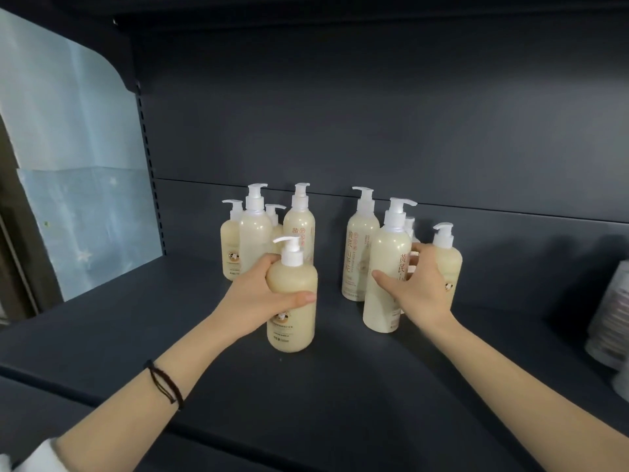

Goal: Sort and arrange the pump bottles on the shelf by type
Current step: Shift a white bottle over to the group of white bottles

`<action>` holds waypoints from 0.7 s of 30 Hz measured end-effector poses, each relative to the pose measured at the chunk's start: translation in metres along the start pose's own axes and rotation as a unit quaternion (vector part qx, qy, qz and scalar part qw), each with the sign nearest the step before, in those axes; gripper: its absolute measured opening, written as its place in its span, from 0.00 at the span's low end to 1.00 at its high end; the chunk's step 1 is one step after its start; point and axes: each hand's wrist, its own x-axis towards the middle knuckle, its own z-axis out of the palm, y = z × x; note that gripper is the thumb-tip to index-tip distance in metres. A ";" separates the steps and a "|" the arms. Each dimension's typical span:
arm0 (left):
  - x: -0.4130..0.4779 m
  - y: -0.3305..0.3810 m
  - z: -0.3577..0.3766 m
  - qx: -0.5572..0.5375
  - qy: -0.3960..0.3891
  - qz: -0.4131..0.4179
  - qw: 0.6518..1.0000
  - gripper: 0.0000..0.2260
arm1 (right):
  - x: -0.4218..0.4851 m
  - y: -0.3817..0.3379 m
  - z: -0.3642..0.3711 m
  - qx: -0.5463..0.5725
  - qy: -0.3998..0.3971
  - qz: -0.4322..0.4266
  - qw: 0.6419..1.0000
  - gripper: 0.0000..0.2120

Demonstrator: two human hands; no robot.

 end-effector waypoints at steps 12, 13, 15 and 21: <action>-0.001 -0.047 -0.087 0.016 0.110 -0.048 0.993 0.27 | -0.007 -0.021 0.043 -0.022 -0.015 0.008 1.000 0.32; 0.000 -0.050 -0.092 0.019 0.117 -0.049 0.992 0.27 | -0.007 -0.022 0.046 -0.021 -0.015 0.010 1.000 0.33; 0.004 -0.056 -0.099 0.025 0.131 -0.051 0.990 0.28 | -0.007 -0.024 0.053 -0.022 -0.011 0.012 1.000 0.33; 0.022 -0.069 -0.103 0.010 0.168 -0.042 0.985 0.31 | -0.002 -0.024 0.063 -0.034 0.005 0.019 0.999 0.34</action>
